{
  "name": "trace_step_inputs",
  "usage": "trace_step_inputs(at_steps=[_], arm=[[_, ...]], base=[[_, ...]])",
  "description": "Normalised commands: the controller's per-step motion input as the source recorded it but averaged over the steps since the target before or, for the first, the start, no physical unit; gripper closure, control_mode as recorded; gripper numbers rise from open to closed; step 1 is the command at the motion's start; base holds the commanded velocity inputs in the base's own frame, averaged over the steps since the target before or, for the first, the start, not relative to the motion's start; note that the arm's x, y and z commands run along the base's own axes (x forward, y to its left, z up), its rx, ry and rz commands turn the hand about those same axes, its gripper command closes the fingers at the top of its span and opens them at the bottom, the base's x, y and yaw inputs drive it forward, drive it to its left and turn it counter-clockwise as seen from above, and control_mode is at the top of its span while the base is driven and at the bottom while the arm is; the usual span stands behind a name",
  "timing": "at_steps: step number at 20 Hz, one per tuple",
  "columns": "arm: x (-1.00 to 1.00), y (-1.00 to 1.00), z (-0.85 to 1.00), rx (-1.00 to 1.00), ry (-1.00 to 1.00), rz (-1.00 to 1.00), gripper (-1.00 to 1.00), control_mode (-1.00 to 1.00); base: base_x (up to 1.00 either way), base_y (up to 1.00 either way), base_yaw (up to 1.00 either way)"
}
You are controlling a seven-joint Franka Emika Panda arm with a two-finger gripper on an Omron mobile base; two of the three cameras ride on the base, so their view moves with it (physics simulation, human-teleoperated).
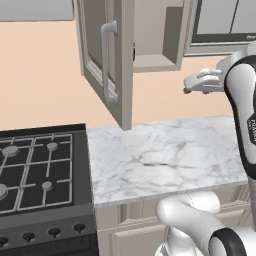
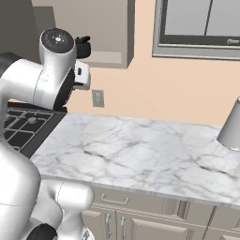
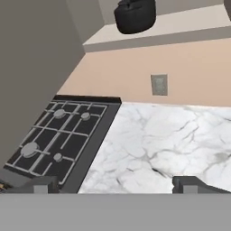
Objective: Open the cabinet, pick the kettle from the cabinet, and place it in the sink.
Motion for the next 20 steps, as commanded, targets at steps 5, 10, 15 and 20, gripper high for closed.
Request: trace_step_inputs(at_steps=[5,10,15,20], arm=[[0.51,0.05,0.23,0.0,0.09,-0.05,-1.0,-1.0],[0.45,0.05,0.19,0.02,0.04,-0.01,-1.0,-1.0],[0.41,0.12,0.05,0.07,-0.05,0.0,-1.0,-1.0],[0.46,0.16,0.1,0.1,-0.02,0.0,-1.0,-1.0]], base=[[0.0,0.0,0.0],[0.0,0.0,0.0],[0.0,0.0,0.0],[0.0,0.0,0.0]])
